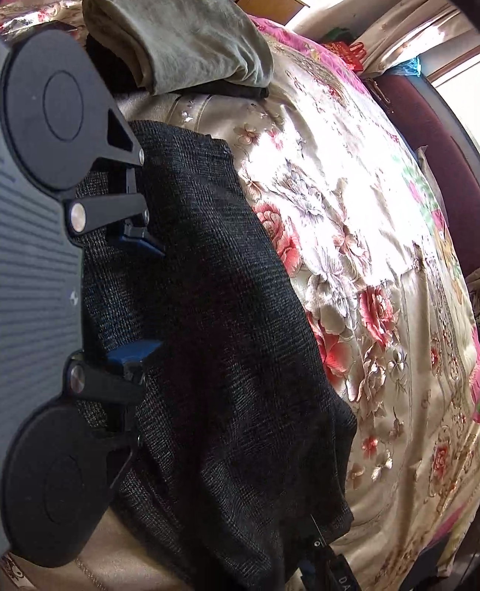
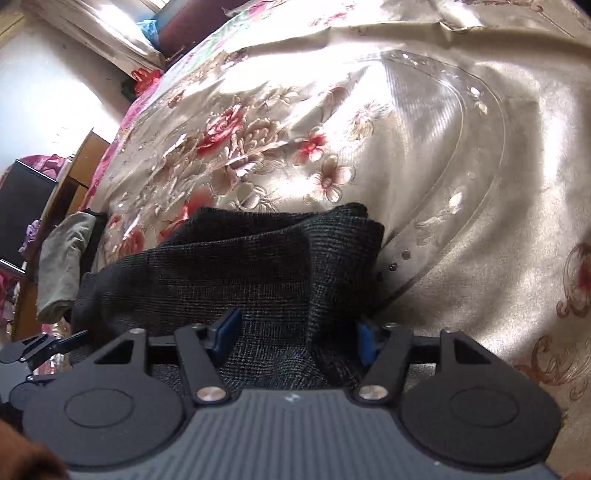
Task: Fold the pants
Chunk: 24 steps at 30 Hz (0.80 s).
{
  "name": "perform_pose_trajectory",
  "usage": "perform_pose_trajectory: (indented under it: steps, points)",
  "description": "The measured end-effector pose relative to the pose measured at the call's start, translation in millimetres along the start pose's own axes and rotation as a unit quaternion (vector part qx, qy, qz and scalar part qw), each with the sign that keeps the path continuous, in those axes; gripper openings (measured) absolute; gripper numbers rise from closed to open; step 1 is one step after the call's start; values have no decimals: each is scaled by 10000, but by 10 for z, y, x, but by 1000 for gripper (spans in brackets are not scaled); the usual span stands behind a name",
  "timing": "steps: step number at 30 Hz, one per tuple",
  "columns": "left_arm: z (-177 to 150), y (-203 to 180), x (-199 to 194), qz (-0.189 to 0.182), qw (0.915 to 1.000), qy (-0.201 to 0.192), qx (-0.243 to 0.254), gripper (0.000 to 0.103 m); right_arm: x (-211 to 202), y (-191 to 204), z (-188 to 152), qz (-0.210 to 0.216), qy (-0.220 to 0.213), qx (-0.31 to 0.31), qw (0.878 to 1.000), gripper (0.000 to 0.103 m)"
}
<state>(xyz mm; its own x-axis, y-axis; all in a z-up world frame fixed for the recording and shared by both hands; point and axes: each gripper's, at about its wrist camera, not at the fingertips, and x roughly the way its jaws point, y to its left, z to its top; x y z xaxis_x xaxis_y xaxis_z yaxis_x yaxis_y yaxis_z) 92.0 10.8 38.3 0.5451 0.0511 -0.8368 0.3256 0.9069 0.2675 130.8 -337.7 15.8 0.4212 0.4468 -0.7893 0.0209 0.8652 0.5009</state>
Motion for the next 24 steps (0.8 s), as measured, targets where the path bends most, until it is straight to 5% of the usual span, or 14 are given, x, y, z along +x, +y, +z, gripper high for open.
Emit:
perform_pose_trajectory:
  steps: [1, 3, 12, 21, 24]
  points:
    - [4, -55, 3, 95, 9999, 9, 94, 63, -51, -59, 27, -1, 21, 240, 9997, 16]
    - [28, -148, -16, 168, 9997, 40, 174, 62, -210, -372, 44, 601, 31, 1260, 9902, 9]
    - [247, -915, -129, -585, 9958, -17, 699, 62, -580, -768, 47, 972, 145, 1550, 9830, 6]
    - [559, -1757, -242, -1850, 9782, -365, 873, 62, -1340, -1421, 146, -184, -207, 1629, 9862, 6]
    - [762, -1800, -306, -1935, 9756, -725, 738, 62, -1553, -1560, 148, -536, -402, 1544, 9857, 15]
